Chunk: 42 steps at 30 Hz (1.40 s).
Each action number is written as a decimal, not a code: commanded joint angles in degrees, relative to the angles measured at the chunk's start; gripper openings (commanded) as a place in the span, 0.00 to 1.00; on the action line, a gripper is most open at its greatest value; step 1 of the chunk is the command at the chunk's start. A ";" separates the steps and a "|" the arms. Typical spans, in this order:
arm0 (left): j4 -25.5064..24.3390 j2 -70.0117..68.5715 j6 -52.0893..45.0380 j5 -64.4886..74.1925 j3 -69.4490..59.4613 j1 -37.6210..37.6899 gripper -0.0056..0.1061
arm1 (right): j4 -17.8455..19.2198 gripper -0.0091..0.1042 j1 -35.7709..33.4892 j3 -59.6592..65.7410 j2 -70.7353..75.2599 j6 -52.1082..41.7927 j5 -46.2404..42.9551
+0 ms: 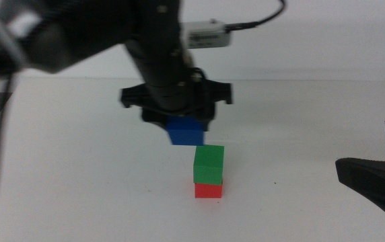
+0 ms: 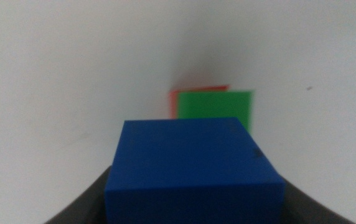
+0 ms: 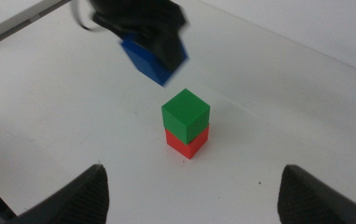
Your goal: Stack red cubes first, then green, then blue cubes in a specific spot.
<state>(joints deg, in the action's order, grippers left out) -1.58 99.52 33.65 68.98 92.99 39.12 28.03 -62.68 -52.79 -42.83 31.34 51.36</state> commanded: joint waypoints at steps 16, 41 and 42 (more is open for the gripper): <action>2.06 10.89 -2.36 0.98 6.65 1.51 0.08 | 0.35 0.90 -0.06 0.25 0.14 -0.19 -0.51; 4.76 12.20 -3.67 -0.20 6.65 1.51 0.13 | 0.35 0.90 -0.06 0.25 0.14 -0.19 -0.51; 3.88 12.20 -3.67 -0.05 6.65 1.51 0.45 | 0.35 0.90 -0.06 0.25 0.14 -0.19 -0.51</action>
<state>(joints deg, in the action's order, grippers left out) 2.64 111.60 30.03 69.23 99.20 40.42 28.03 -62.68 -52.79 -42.83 31.34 51.36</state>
